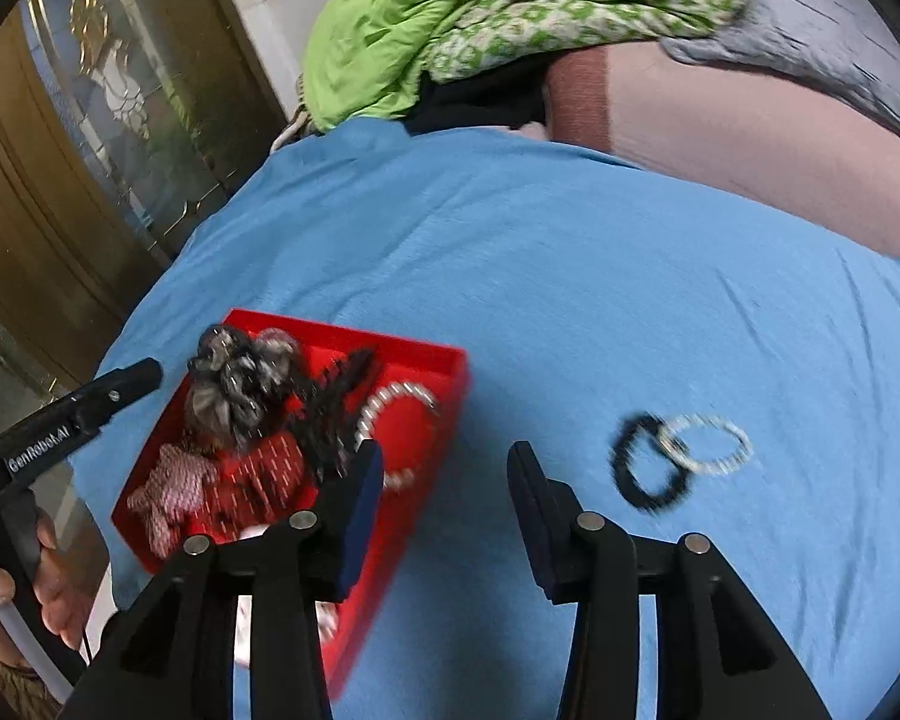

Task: Organize jewelry
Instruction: 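Open both tools over the tray and withdraw toward the bracelets, then grasp the black beaded bracelet with the left tool while the right grasps the pale bead bracelet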

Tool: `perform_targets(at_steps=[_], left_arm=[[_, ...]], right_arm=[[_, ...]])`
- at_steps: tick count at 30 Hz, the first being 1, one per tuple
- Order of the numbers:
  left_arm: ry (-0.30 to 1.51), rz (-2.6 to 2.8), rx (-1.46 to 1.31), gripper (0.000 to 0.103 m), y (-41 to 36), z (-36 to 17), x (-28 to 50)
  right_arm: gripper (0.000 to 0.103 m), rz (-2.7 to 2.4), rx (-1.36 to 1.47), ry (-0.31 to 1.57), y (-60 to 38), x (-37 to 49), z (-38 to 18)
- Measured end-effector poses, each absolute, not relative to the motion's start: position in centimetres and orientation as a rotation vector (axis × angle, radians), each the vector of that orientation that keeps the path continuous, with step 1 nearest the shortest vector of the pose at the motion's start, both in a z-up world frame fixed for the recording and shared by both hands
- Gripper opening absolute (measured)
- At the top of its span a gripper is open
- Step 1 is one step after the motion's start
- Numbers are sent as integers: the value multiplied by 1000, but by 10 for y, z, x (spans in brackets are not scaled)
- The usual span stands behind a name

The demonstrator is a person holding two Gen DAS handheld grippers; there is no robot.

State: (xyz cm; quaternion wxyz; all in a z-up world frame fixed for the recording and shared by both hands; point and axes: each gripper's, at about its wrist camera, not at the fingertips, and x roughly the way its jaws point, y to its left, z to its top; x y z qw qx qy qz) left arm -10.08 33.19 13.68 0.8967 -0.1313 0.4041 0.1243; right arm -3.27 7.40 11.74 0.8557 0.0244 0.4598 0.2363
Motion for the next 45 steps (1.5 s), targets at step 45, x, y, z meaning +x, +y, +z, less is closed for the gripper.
perform_targets(at_steps=[45], left_arm=[[928, 137, -48, 60, 166, 117, -149]], right_arm=[[61, 281, 186, 988, -89, -106, 72]])
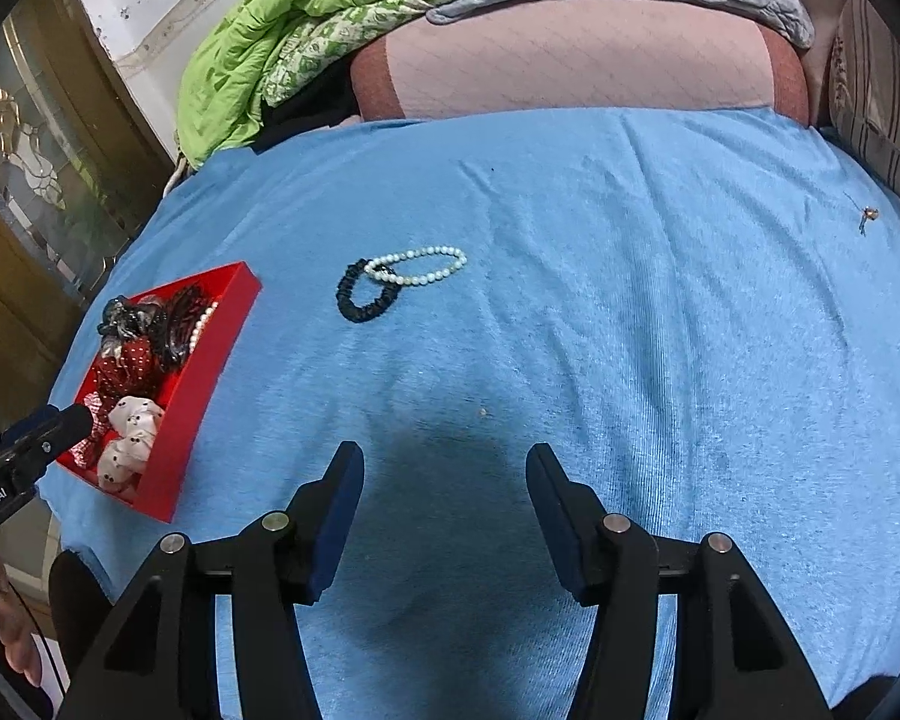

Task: Organize jewelry
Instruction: 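Grasp the black beaded bracelet with the left tool while the right grasps the pale bead bracelet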

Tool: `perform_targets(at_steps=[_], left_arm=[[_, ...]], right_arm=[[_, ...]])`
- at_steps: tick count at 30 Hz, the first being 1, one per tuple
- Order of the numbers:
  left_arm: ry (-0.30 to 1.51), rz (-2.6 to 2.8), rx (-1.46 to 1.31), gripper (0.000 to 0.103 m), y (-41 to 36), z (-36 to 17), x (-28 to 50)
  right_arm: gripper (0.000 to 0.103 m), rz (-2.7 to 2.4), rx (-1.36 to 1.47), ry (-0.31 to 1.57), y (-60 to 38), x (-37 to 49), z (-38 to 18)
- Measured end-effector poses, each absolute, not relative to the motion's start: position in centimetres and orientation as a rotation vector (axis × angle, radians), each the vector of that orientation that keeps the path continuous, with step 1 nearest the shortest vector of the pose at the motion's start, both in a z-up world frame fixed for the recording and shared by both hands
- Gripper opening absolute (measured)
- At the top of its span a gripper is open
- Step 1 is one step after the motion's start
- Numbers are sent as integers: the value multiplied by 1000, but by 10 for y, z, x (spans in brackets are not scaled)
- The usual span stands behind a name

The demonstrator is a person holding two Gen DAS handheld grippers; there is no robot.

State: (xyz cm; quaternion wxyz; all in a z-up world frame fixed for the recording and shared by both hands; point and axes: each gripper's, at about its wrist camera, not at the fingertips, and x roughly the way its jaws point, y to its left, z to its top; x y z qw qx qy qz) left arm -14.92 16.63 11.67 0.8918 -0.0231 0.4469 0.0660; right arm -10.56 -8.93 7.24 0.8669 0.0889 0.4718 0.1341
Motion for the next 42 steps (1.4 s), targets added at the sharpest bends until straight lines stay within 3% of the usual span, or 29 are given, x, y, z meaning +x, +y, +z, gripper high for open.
perform_targets(at_steps=[13, 19, 22, 25, 26, 29, 33, 42], left_arm=[[943, -18, -58, 60, 137, 91, -117], [1002, -37, -93, 60, 134, 79, -90], [994, -46, -85, 60, 128, 80, -80], [987, -57, -77, 60, 120, 81, -67], [985, -61, -79, 60, 117, 80, -62], [990, -63, -75, 60, 110, 73, -43], [1026, -72, -133, 51, 106, 57, -12], [1061, -37, -111, 42, 102, 25, 31]], right_arm=[[61, 313, 138, 970, -76, 0, 56], [45, 304, 42, 1005, -44, 54, 34], [31, 283, -53, 1005, -35, 61, 25], [11, 229, -86, 1024, -44, 62, 28], [9, 207, -84, 1029, -50, 63, 27], [9, 133, -64, 1042, -81, 60, 26], [9, 102, -8, 1061, -114, 51, 26], [12, 175, 105, 1020, -134, 42, 21]])
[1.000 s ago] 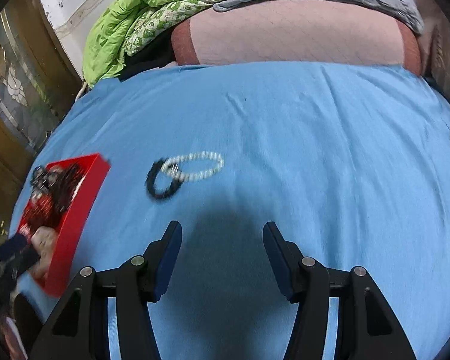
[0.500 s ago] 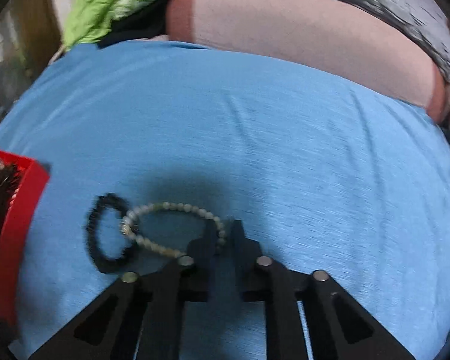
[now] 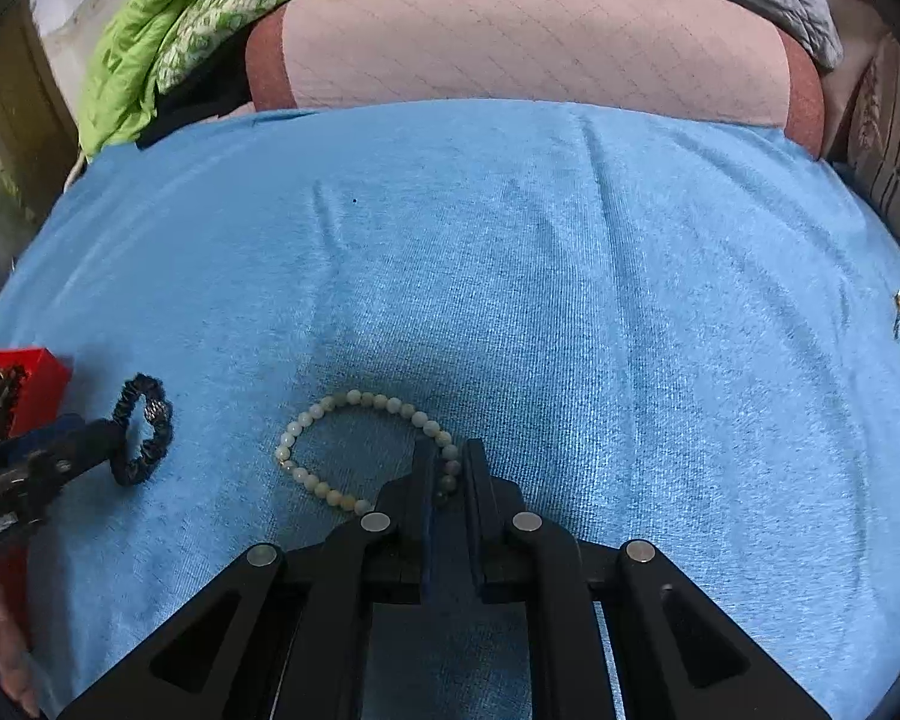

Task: Organize jewelry
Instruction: 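Grasp the black beaded bracelet with the left tool while the right grasps the pale bead bracelet, then carry the black bracelet toward the red tray with the left tool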

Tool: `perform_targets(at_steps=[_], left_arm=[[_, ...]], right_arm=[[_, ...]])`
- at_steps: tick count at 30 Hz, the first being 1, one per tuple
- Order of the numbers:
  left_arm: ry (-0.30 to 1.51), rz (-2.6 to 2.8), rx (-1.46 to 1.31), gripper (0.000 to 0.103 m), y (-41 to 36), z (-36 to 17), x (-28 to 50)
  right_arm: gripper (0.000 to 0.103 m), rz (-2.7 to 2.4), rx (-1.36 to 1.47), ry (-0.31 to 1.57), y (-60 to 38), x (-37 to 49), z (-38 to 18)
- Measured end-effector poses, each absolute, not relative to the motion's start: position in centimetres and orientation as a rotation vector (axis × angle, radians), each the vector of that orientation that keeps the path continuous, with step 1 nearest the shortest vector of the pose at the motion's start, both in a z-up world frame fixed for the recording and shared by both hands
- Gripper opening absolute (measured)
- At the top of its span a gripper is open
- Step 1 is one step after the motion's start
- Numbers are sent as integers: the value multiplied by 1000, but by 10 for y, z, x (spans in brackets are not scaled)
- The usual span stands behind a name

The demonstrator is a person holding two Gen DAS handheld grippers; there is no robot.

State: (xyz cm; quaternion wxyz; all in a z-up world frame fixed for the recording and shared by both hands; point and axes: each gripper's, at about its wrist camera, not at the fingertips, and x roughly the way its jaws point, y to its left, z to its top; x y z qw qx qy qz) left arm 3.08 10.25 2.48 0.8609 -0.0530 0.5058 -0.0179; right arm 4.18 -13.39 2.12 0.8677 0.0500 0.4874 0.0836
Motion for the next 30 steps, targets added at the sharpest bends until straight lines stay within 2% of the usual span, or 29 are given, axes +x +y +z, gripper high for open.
perform_targets(at_steps=[8, 9, 10, 11, 12, 22, 30], left_arm=[[1013, -21, -16, 47, 87, 20, 25], [1010, -28, -20, 37, 87, 21, 23], [1011, -37, -25, 12, 87, 23, 21], [1019, -43, -25, 5, 86, 24, 21], [1030, -59, -35, 6, 86, 24, 22], [991, -149, -115, 6, 82, 64, -19], [913, -148, -64, 6, 77, 104, -64]], right_arm=[[15, 170, 102, 970, -120, 44, 18], [15, 168, 104, 967, -119, 44, 18], [15, 169, 109, 966, -120, 43, 18], [10, 176, 122, 966, -121, 43, 19], [7, 194, 148, 971, -123, 42, 20], [7, 254, 265, 928, -125, 8, 56], [7, 251, 262, 885, -127, -35, 87]])
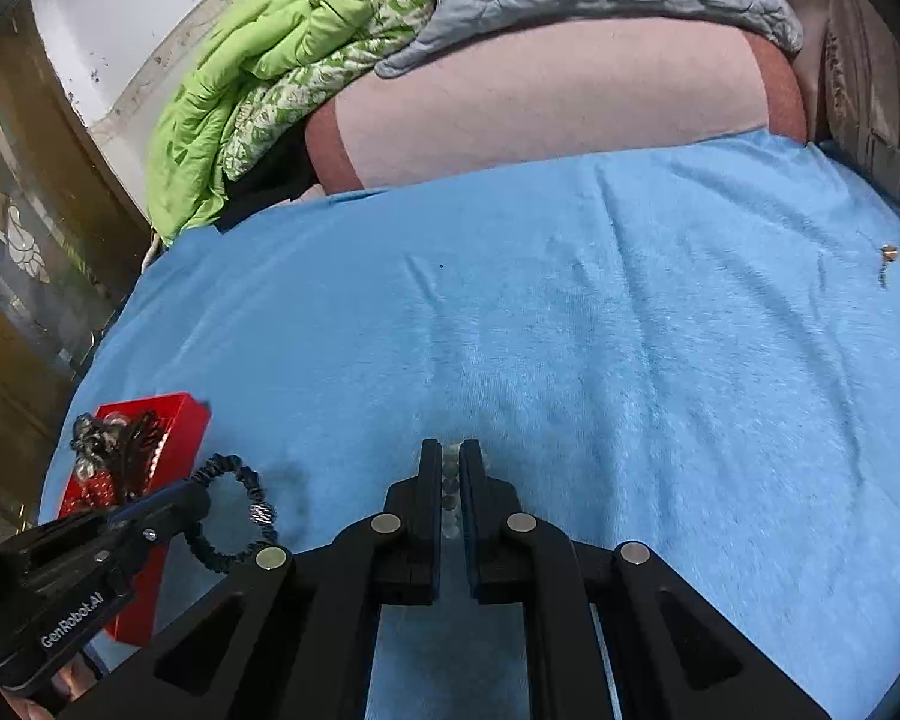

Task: Organize jewelry
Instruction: 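Carry the black bracelet toward the red tray with the left tool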

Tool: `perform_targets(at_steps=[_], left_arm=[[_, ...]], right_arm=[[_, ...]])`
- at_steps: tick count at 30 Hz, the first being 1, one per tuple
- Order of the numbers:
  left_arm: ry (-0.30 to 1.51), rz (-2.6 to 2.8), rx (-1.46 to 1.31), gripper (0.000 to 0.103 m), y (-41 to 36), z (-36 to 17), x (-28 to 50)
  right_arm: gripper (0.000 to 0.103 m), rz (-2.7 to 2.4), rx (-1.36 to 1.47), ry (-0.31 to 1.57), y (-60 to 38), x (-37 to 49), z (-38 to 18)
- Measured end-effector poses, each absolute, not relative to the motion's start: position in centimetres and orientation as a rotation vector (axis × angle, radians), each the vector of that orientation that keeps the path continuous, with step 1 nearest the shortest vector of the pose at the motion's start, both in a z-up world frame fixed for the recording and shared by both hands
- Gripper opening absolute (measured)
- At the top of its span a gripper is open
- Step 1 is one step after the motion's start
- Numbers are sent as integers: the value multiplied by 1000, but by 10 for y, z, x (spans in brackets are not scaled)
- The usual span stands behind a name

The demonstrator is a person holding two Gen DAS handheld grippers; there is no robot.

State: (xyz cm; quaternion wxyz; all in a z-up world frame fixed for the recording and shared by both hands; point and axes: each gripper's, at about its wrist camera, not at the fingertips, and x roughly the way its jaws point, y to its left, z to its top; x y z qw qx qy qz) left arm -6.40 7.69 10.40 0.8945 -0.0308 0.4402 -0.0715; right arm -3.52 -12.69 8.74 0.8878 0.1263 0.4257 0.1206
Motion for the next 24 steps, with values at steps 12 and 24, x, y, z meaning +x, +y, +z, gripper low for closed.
perform_targets(at_steps=[12, 24], left_arm=[[853, -99, 43, 6, 73, 129, -114], [814, -74, 101, 6, 65, 140, -143]], right_arm=[[7, 218, 222, 880, -129, -92, 101], [7, 187, 214, 868, -132, -125, 112]])
